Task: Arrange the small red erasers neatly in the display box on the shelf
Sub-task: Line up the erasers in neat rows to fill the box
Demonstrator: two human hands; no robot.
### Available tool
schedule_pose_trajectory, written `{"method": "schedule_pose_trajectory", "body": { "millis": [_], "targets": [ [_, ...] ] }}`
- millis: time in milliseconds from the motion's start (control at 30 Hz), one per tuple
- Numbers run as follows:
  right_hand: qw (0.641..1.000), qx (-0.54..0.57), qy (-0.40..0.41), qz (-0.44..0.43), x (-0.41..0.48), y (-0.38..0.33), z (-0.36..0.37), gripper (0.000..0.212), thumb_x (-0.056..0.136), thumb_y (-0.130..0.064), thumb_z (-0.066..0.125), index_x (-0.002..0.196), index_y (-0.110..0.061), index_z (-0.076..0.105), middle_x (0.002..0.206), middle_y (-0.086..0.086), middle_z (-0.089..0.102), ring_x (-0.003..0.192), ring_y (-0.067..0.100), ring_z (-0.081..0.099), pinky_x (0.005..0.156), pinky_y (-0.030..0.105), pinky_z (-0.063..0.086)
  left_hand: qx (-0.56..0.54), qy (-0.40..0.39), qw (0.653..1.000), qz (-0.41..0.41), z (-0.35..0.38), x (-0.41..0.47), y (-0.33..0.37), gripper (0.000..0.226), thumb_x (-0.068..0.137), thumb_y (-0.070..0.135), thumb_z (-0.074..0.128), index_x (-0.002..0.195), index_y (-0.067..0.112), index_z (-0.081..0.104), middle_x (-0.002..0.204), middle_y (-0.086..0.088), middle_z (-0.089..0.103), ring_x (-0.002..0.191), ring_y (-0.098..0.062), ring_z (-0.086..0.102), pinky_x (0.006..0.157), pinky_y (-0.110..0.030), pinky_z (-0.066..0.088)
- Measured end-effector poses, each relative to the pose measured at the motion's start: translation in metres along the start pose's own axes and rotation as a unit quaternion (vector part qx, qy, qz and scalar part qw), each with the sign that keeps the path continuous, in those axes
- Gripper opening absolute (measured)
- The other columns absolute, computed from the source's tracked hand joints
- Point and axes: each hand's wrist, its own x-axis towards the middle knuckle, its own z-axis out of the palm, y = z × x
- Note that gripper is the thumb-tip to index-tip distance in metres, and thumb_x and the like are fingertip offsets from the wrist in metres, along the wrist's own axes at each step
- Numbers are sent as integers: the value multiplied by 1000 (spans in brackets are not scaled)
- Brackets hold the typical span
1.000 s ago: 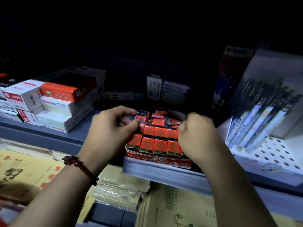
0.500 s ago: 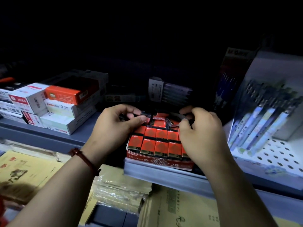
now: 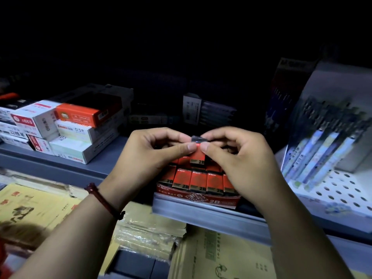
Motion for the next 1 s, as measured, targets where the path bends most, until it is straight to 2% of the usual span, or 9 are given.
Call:
{"method": "schedule_pose_trajectory", "body": {
  "millis": [100, 233, 400, 567, 667, 733, 800, 900, 1000],
  "targets": [
    [997, -40, 53, 26, 6, 9, -10, 3, 92, -24, 73, 91, -23, 76, 79, -2, 74, 73, 15, 70, 72, 38, 59, 39, 30, 999, 17, -9, 5, -11, 16, 80, 16, 81, 96, 16, 80, 91, -10, 76, 79, -25, 59, 76, -38, 51],
    [995, -68, 62, 37, 9, 16, -20, 6, 92, -25, 74, 88, -20, 75, 76, -2, 74, 71, 13, 70, 70, 34, 56, 83, 61, 995, 12, -14, 7, -20, 23, 84, 5, 79, 101, 21, 75, 87, 2, 59, 73, -21, 49, 72, -34, 46],
    [995, -84, 19, 53, 11, 22, -17, 6, 91, -25, 75, 87, -21, 76, 68, -9, 65, 55, -5, 56, 54, 13, 43, 151, 60, 987, 7, -14, 2, -20, 20, 87, 13, 78, 103, 23, 72, 90, 2, 64, 72, -15, 57, 70, -27, 52],
    [990, -123, 23, 61, 5, 28, -10, 7, 90, -32, 74, 90, -25, 76, 62, -22, 60, 54, -4, 53, 55, 14, 38, 164, 64, 984, -17, -13, -10, -13, 19, 90, 15, 75, 107, 20, 69, 92, 1, 73, 78, -8, 67, 68, -13, 54],
    [984, -145, 70, 71, -2, 33, -7, 27, 92, -42, 68, 115, -28, 70, 105, -7, 68, 90, 4, 64, 81, 25, 50, 123, 51, 990, -48, -9, -19, -8, 20, 92, 14, 73, 111, 17, 68, 93, 1, 79, 83, -5, 75, 71, -13, 57],
    [988, -71, 91, 99, -11, 32, -1, 33, 95, -43, 63, 125, -28, 65, 118, -2, 68, 105, 10, 65, 96, 33, 51, 70, 60, 993, -74, -4, -25, -6, 19, 94, 11, 70, 112, 16, 68, 91, 4, 79, 82, -6, 75, 63, -14, 57],
    [986, 20, 100, 134, -19, 27, 9, 32, 97, -38, 62, 127, -28, 64, 113, -6, 69, 104, 7, 64, 96, 31, 51, -10, 74, 991, -114, 4, -29, -3, 18, 95, 12, 68, 112, 16, 69, 92, 3, 78, 79, -10, 73, 51, -13, 50],
    [980, 85, 104, 150, -27, 16, 22, 31, 93, -38, 64, 123, -31, 67, 109, -12, 70, 103, 10, 67, 96, 38, 55, -84, 85, 982, -147, 14, -32, 2, 24, 91, 14, 70, 115, 17, 70, 110, -8, 77, 97, -24, 72, 70, -26, 53],
    [971, 133, 106, 168, -31, 7, 20, 18, 95, -24, 65, 111, -28, 72, 103, -8, 74, 94, 12, 70, 90, 44, 59, -131, 88, 975, -157, 15, -37, 13, 22, 90, 9, 68, 112, 13, 70, 101, -9, 75, 89, -24, 69, 79, -36, 54]
  ]
}}
